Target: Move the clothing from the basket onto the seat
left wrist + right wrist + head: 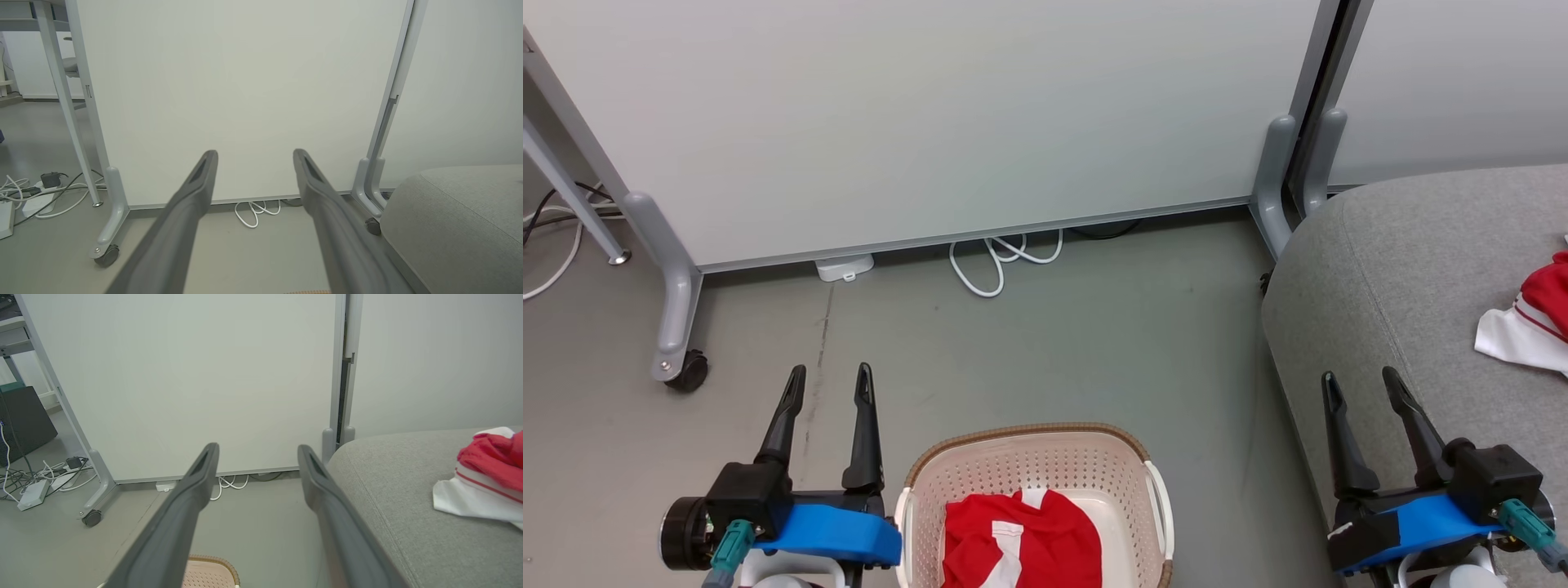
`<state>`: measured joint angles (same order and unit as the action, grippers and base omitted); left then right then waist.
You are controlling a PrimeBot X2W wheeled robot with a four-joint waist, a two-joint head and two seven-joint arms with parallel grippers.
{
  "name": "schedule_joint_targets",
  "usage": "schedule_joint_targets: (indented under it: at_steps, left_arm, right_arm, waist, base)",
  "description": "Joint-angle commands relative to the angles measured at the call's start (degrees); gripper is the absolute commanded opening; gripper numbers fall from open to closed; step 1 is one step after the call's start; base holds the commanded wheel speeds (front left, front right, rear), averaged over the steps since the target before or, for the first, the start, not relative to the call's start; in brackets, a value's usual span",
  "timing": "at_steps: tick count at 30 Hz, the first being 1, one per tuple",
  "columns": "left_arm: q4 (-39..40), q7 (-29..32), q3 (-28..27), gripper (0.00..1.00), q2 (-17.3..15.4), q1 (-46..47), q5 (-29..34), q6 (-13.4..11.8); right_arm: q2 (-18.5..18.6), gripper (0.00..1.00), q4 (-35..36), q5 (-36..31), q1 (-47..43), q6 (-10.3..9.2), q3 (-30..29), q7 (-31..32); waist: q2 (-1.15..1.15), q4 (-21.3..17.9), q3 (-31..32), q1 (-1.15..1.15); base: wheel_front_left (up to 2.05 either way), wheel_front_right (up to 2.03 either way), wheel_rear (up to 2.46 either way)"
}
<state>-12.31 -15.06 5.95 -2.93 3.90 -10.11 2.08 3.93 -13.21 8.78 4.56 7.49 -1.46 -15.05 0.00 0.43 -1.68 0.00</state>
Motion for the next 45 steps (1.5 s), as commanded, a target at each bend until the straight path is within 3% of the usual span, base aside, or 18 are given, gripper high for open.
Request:
schedule_joint_targets:
  at_steps: [1, 12, 25, 45]
  left_arm:
    - [0.0, -0.2, -0.4, 1.0, 0.1, -0.1, -0.3, 0.1]
    - [0.0, -0.2, -0.1, 1.0, 0.1, 0.3, 0.0, 0.0]
    - [-11.0, -0.2, 4.3, 1.0, -0.5, 12.6, 5.4, 4.0]
    - [-39.2, -0.2, 23.9, 1.0, -5.2, 34.5, 10.8, 5.4]
  right_arm:
    - [-0.2, 1.0, 0.1, -0.1, -0.3, 0.01, -0.1, -0.2]
    - [0.2, 1.0, -0.6, 0.3, 0.2, 0.01, 0.3, -0.2]
    - [0.7, 1.0, 0.6, 1.6, 6.4, 0.01, 2.1, -0.2]
    - [-0.1, 1.0, 3.4, 4.1, 17.7, 0.01, 2.7, -0.2]
  waist:
    - [0.0, 0.0, 0.0, 0.0]
    - [0.0, -0.1, -0.4, 0.0]
    - [0.0, -4.6, -8.7, 0.0]
    - [0.0, -13.4, -29.9, 0.0]
  base:
    - [0.0, 0.0, 0.0]
    - [0.0, 0.0, 0.0]
    - [0.0, 0.0, 0.0]
    - [0.0, 0.0, 0.0]
